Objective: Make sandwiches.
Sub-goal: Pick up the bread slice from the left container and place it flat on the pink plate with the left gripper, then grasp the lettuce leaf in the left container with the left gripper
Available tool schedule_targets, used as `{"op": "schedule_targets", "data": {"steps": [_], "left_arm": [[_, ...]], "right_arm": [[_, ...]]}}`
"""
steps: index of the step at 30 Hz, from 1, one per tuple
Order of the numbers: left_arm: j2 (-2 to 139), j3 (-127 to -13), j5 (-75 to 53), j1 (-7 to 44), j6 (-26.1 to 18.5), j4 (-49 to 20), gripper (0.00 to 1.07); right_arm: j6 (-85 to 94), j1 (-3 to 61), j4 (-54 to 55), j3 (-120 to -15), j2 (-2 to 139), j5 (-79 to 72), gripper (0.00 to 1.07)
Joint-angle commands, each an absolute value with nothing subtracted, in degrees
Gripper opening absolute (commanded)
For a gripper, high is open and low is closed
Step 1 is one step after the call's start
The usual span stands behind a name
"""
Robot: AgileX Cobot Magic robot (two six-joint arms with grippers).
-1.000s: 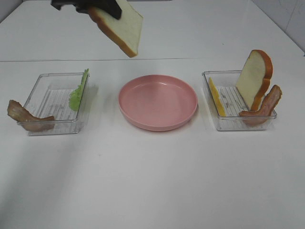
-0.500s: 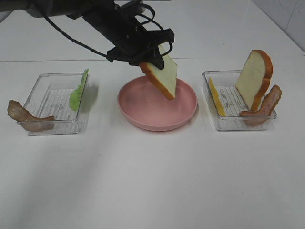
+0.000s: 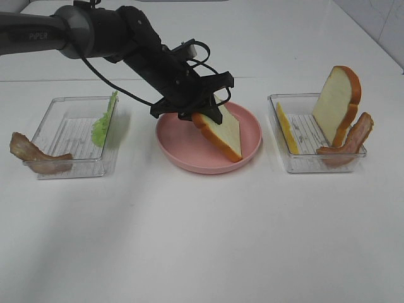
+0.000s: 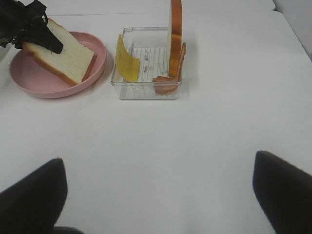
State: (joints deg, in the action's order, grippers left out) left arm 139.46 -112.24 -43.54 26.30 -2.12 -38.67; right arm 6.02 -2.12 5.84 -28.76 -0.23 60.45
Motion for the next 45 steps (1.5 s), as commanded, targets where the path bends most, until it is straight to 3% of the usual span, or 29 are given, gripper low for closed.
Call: {"op": "schedule_targets", "data": {"steps": [1, 7, 9, 11, 12, 14, 15, 16, 17, 18, 20, 21, 28, 37, 45], "left_arm": [[140.4, -112.6, -43.9, 26.5, -2.0, -39.1, 0.0], [140.8, -112.6, -45.0, 26.5, -2.0, -39.0, 0.08], [140.8, -112.6, -45.5, 26.5, -2.0, -38.0, 0.14], [140.7, -112.6, -45.4, 26.5, -2.0, -36.7, 0.26], [140.7, -112.6, -45.4, 26.5, -2.0, -36.7, 0.26], [140.6, -112.6, -45.3, 26.5, -1.9, -36.7, 0.45], [140.6, -112.6, -45.3, 26.5, -1.9, -36.7, 0.45], [140.4, -112.6, -45.5, 26.5, -1.6, -36.6, 0.64], [140.4, -112.6, -45.5, 26.5, -1.6, -36.6, 0.64], [140.3, -112.6, -45.5, 26.5, -1.9, -36.6, 0.83], [140.3, -112.6, -45.5, 26.5, -2.1, -36.4, 0.89], [140.1, -112.6, -45.7, 26.5, -2.2, -35.5, 1.0], [139.4, -115.1, -50.6, 26.3, -2.5, -31.3, 1.02], [139.3, -127.9, -64.2, 26.3, -0.5, -18.8, 1.02], [139.3, -134.6, -73.2, 26.3, -0.5, -16.3, 1.02]], "right_arm": [[6.6, -2.2, 5.7, -28.8, -1.4, 60.3, 0.98], [6.6, -2.2, 5.7, -28.8, -1.4, 60.3, 0.98], [6.6, -2.2, 5.7, -28.8, -1.4, 60.3, 0.98], [6.6, -2.2, 5.7, -28.8, -1.4, 60.3, 0.98], [6.6, -2.2, 5.7, -28.8, -1.4, 60.3, 0.98], [6.6, -2.2, 5.7, -28.8, -1.4, 60.3, 0.98], [6.6, -2.2, 5.7, -28.8, -1.4, 60.3, 0.98], [6.6, -2.2, 5.7, -28.8, -1.4, 60.3, 0.98], [6.6, -2.2, 5.7, -28.8, -1.4, 60.3, 0.98], [6.6, -2.2, 5.7, -28.8, -1.4, 60.3, 0.98], [6.6, -2.2, 5.7, -28.8, -1.4, 60.3, 0.98], [6.6, -2.2, 5.7, -28.8, -1.4, 60.3, 0.98], [6.6, -2.2, 5.7, -28.8, -1.4, 60.3, 0.98], [6.6, -2.2, 5.7, -28.8, -1.4, 60.3, 0.98], [6.6, -2.2, 5.7, -28.8, -1.4, 60.3, 0.98]]}}
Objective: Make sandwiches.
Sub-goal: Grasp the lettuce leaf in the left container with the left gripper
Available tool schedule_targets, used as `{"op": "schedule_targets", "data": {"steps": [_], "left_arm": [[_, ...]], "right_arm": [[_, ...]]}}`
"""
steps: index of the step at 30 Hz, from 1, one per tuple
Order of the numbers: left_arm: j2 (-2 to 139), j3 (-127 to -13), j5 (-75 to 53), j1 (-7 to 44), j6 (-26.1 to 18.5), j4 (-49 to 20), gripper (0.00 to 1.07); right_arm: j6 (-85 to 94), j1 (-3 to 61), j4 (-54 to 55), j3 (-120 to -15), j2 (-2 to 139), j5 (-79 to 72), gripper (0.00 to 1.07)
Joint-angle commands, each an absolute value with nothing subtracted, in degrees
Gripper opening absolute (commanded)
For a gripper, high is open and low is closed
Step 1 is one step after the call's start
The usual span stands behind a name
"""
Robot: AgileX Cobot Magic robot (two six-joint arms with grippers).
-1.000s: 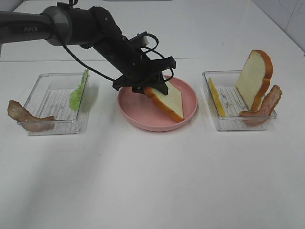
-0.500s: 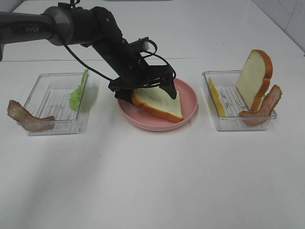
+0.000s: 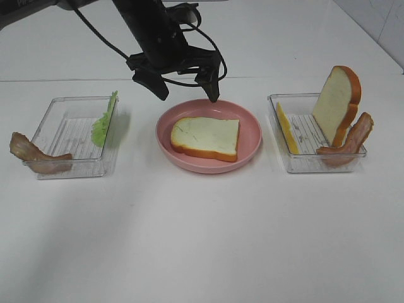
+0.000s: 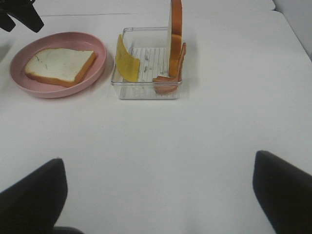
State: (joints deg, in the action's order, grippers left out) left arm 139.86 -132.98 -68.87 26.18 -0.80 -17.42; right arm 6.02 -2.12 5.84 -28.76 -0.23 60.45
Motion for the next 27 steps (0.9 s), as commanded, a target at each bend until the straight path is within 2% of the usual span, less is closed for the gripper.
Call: {"op": "schedule_targets", "data": {"steps": [1, 7, 15, 20, 27], "left_arm": [[138.8, -134.6, -73.2, 26.3, -0.4, -15.8, 1.02], [135.3, -133.0, -73.2, 26.3, 0.7, -12.7, 1.02], [126.0, -122.6, -73.2, 25.2, 1.1, -5.0, 1.02], [125.8, -121.6, -73.2, 19.6, 2.5, -5.0, 1.02], [127.8, -121.6, -73.1, 14.9, 2.5, -5.4, 1.02]], "right_arm": [[6.6, -2.2, 5.7, -28.8, -1.4, 60.3, 0.98], [6.6, -2.2, 5.7, -28.8, -1.4, 60.3, 0.98], [6.6, -2.2, 5.7, -28.8, -1.4, 60.3, 0.98], [6.6, -2.2, 5.7, -28.8, -1.4, 60.3, 0.98], [6.6, -2.2, 5.7, -28.8, -1.4, 60.3, 0.98]]}}
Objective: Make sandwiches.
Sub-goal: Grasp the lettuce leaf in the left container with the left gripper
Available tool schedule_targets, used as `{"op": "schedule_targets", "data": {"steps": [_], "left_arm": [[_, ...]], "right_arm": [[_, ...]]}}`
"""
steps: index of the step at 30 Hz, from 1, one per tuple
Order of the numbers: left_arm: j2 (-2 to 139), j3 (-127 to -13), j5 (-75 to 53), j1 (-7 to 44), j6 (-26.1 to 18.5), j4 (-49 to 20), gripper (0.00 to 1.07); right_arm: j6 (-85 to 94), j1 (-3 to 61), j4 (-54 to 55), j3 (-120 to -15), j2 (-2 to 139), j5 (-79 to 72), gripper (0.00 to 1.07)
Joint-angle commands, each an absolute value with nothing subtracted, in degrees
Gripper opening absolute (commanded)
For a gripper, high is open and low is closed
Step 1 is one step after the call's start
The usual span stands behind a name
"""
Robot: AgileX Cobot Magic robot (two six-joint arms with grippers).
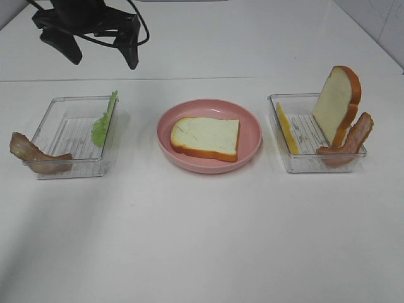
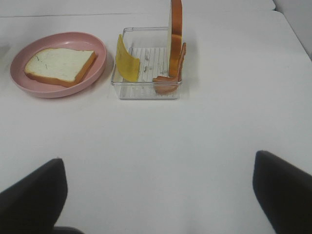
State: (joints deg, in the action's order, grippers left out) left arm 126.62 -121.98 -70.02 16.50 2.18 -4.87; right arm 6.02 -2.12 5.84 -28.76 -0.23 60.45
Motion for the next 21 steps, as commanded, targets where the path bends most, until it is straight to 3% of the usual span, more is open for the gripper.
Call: {"op": "schedule_targets", "data": {"steps": [1, 21], "left_arm": [[128.9, -121.6, -73.1, 13.8, 2.5, -6.1, 1.02], [137.5, -121.6, -67.8, 13.1, 2.5, -8.4, 1.02]], "right_arm": [[6.6, -2.2, 5.7, -28.8, -1.4, 60.3, 0.98], [6.6, -2.2, 5.7, -28.8, -1.4, 60.3, 0.98]]}}
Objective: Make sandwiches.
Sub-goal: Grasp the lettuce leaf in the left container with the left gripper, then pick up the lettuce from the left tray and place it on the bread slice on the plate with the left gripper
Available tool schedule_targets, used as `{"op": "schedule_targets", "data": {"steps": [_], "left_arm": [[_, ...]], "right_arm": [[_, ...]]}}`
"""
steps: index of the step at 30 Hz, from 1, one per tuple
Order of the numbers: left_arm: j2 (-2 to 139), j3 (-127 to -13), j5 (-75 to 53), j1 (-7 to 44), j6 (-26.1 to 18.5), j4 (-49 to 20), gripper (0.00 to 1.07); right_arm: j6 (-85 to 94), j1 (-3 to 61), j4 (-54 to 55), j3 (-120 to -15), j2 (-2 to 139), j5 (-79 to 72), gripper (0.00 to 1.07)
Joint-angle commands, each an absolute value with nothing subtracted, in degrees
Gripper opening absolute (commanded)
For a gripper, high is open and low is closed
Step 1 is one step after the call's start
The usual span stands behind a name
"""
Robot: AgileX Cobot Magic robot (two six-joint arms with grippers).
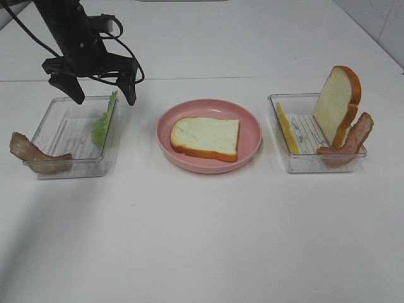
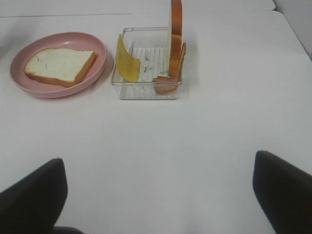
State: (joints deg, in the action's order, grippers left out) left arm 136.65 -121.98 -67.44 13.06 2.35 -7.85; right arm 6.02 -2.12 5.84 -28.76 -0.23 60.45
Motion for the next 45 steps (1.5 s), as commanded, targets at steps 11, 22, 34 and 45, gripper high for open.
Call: {"op": "schedule_targets", "data": {"steps": [11, 22, 34, 45], "left_arm": [[138.0, -121.6, -67.8, 13.1, 1.9, -8.5, 0.5], [138.0, -121.6, -67.8, 13.1, 2.1, -8.5, 0.0], [136.8, -121.6, -71.4, 13.1, 1.4, -8.0, 0.0], [128.9, -121.6, -73.0, 13.1, 0.0, -9.3, 0.0]], "right_arm": [[6.6, -2.2, 5.7, -28.8, -1.4, 60.3, 0.98], [6.6, -2.2, 5.7, -28.8, -1.4, 60.3, 0.98], [6.6, -2.2, 5.7, -28.8, -1.4, 60.3, 0.98], [6.6, -2.2, 5.7, -28.8, -1.4, 60.3, 0.98]]}}
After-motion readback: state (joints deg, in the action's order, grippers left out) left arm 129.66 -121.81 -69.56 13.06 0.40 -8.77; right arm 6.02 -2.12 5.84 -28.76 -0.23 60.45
